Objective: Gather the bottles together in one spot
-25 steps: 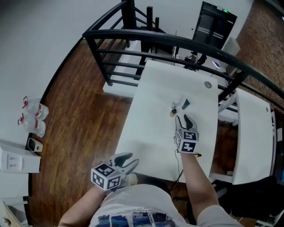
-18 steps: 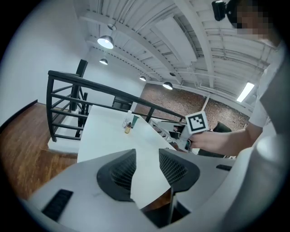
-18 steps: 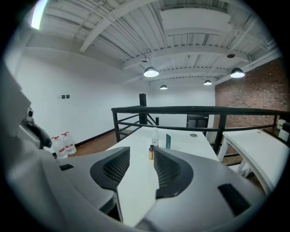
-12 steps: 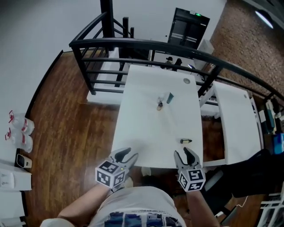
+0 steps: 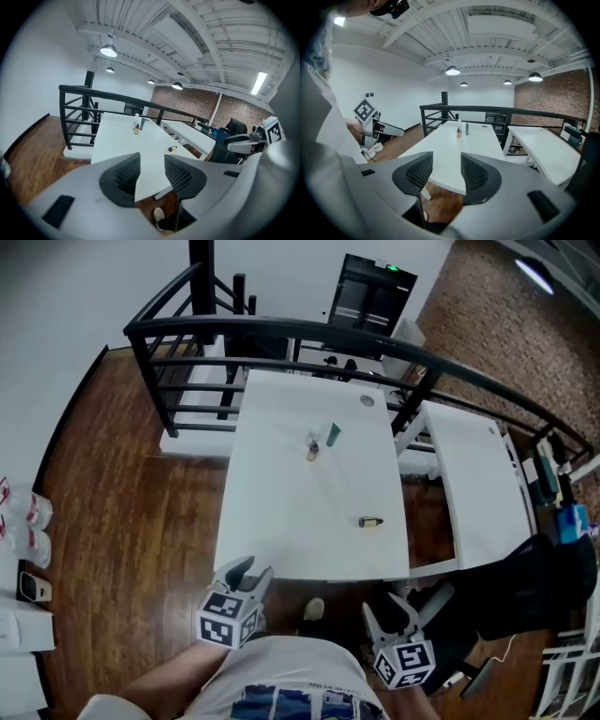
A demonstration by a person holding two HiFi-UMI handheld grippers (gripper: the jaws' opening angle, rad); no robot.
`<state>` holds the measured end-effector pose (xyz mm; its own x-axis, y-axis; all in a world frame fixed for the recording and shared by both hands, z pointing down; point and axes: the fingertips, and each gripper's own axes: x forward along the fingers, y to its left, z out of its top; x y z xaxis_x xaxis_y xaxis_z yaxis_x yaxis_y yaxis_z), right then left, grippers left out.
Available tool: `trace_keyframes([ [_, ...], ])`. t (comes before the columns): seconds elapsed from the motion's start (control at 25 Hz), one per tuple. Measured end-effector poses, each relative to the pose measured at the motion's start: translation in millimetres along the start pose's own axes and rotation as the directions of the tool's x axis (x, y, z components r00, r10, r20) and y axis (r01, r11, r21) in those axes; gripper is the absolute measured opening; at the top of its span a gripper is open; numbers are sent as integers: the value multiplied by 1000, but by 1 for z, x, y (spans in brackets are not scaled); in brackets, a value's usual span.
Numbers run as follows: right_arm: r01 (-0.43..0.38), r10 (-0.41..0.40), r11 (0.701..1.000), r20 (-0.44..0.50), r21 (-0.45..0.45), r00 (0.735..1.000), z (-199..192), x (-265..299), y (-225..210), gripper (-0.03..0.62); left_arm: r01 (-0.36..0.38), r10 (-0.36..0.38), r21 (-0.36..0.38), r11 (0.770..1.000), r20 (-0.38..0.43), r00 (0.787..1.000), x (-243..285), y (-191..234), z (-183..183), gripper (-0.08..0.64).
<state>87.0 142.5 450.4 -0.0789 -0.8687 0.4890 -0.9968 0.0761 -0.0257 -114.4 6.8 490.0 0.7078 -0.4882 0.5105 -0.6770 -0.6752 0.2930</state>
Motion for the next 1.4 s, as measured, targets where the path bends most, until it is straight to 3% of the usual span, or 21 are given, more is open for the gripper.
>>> trace_keyframes([
  [0.28,-126,128,991,40,-33,991,16,-5,-6,210,-78,79,15,997,-34,996,-29,-30,-15,152],
  [0.4,-176,179,982,49,-63,983,16,-9,-24,210,-123,122,-25,992,-44,992,-29,-49,-19,151],
  [0.56,-211,215,975,54,-67,975,9,-14,-57,210,-151,150,-18,988,-42,988,-12,-77,-18,152],
  [0.8,-250,252,967,41,-44,967,-11,-23,-112,210,-150,156,84,985,-64,986,32,-124,-11,153],
  [0.96,-244,244,970,18,-5,970,-27,-29,-149,211,-80,105,199,977,-121,987,80,-156,-11,154],
  [1.12,-229,228,973,25,16,973,-39,-41,-181,212,58,31,376,925,-228,973,141,-192,-12,195],
  [1.4,-120,119,988,15,102,993,-54,-68,-232,211,291,-24,523,801,-457,889,253,-203,-20,195],
])
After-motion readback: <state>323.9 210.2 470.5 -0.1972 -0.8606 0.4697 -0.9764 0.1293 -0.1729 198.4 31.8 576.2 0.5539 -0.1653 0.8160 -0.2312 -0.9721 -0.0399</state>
